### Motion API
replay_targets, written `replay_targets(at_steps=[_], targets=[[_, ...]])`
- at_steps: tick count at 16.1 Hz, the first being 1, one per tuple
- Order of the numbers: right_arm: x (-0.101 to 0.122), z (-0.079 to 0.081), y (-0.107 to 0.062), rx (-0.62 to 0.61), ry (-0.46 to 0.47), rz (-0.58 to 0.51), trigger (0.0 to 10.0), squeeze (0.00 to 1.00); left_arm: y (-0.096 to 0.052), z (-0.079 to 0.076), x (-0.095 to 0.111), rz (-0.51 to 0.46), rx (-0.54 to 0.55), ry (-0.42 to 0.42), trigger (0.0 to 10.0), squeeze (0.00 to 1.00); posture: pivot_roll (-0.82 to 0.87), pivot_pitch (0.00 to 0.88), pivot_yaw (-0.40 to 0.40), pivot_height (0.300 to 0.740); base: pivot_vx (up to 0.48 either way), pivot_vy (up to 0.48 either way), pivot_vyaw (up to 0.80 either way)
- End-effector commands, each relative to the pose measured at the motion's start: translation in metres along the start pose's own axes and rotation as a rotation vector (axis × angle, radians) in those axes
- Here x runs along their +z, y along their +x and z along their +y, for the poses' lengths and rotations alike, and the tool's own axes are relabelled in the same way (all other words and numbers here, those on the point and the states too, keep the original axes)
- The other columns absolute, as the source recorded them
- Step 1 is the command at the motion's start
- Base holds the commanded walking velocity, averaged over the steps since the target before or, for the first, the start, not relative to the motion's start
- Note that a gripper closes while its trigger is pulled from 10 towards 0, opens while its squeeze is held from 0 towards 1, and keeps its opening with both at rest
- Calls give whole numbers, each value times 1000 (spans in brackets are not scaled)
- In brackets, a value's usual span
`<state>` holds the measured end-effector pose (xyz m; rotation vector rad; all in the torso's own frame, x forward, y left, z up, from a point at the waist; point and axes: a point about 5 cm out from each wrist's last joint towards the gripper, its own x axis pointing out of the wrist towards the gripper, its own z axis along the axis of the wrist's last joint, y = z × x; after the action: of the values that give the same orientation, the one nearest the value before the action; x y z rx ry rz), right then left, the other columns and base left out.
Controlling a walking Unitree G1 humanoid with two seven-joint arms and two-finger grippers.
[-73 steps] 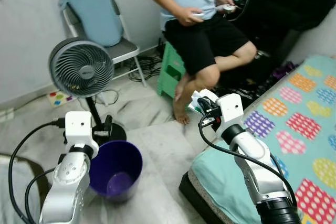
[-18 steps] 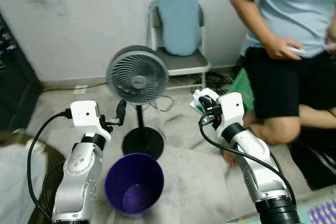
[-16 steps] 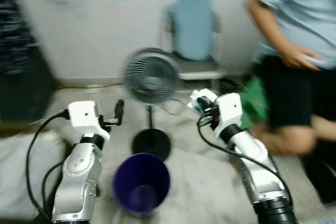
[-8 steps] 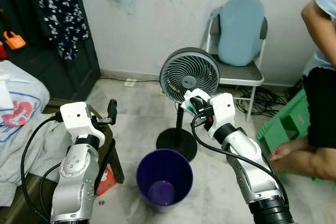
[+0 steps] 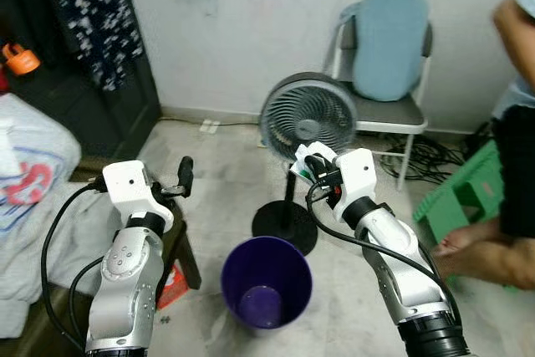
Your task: Clean up the room
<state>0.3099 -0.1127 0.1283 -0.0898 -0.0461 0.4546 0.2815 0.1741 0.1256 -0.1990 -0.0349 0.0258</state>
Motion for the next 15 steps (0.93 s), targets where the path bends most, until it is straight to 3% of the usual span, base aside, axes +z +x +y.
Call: replay_targets(at_steps=[1,5,15], targets=[[3,-1,3,1,-12,-7,10000,0,1,2,0,6,-2,4,10000,0,-84,0,-38,740,0,289,0],[3,-1,3,5,-9,-8,10000,0,1,2,0,4,-1,3,10000,0,-85,0,-38,740,0,282,0],[3,-4,4,-23,-4,-3,10000,0,-3,-1,3,-11,-49,-15,10000,0,-90,0,-31,740,0,0,0]])
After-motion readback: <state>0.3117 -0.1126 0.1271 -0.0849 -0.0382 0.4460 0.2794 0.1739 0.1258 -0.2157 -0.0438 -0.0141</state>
